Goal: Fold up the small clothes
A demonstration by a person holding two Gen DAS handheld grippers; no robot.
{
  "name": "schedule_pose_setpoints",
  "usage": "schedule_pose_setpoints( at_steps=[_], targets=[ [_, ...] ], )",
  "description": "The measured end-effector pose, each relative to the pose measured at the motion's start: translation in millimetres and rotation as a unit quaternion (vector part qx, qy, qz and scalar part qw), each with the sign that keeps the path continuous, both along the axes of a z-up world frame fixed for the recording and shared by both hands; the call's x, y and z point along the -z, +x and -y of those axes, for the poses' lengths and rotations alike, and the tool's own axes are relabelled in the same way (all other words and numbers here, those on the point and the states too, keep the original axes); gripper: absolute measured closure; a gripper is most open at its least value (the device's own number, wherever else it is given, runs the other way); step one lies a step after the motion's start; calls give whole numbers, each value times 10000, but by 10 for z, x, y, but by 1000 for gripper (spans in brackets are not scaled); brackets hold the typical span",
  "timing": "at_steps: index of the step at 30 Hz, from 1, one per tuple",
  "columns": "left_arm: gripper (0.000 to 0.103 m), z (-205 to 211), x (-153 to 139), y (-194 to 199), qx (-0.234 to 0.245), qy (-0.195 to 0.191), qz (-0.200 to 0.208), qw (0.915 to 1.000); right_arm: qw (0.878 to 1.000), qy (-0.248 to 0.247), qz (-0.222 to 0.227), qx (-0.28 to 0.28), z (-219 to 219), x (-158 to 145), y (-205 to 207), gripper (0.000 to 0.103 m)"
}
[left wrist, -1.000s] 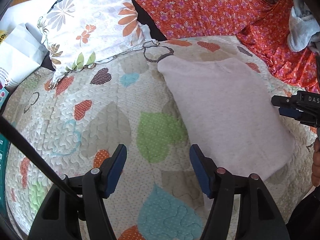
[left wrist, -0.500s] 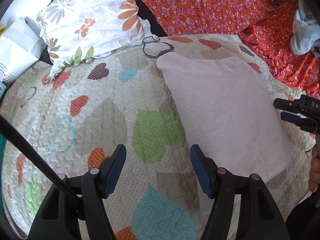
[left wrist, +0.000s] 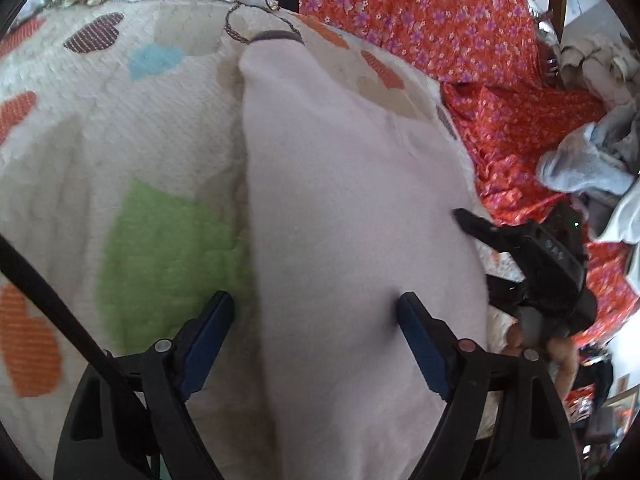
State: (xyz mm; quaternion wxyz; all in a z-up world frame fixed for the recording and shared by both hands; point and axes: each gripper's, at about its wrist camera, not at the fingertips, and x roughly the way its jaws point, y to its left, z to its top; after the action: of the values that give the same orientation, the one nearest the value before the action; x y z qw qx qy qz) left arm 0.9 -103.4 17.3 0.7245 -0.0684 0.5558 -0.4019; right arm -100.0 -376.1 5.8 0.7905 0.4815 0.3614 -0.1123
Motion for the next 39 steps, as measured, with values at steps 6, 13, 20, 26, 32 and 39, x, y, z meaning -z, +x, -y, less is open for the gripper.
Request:
schedule_pose_setpoints(
  at_steps=[6, 13, 20, 26, 32, 39],
  targets=[
    [75, 18, -229, 45, 85, -372, -171, 9991, 9988, -9, 216, -432, -267, -150, 325, 72],
    [67, -141, -317, 73, -315, 493, 417, 9974, 9941, -418, 602, -800, -528, -477, 480, 69],
    [48, -312, -135, 87, -488, 557, 114, 9972, 9919, -1201, -166, -368, -543, -448, 413, 52],
    [41, -454, -448, -154, -632, 612, 1205, 9888, 9654, -2551, 401, -368, -854, -1035, 146, 53],
    [22, -738, -803, -382, -1221, 689, 2713, 9522, 9678, -2034, 518, -1391, -1217, -913, 268, 67],
    [0, -1057, -1234, -790, -2305, 434, 4507, 8613, 9767, -1932, -486, -798, -985, -555, 176, 68]
  ],
)
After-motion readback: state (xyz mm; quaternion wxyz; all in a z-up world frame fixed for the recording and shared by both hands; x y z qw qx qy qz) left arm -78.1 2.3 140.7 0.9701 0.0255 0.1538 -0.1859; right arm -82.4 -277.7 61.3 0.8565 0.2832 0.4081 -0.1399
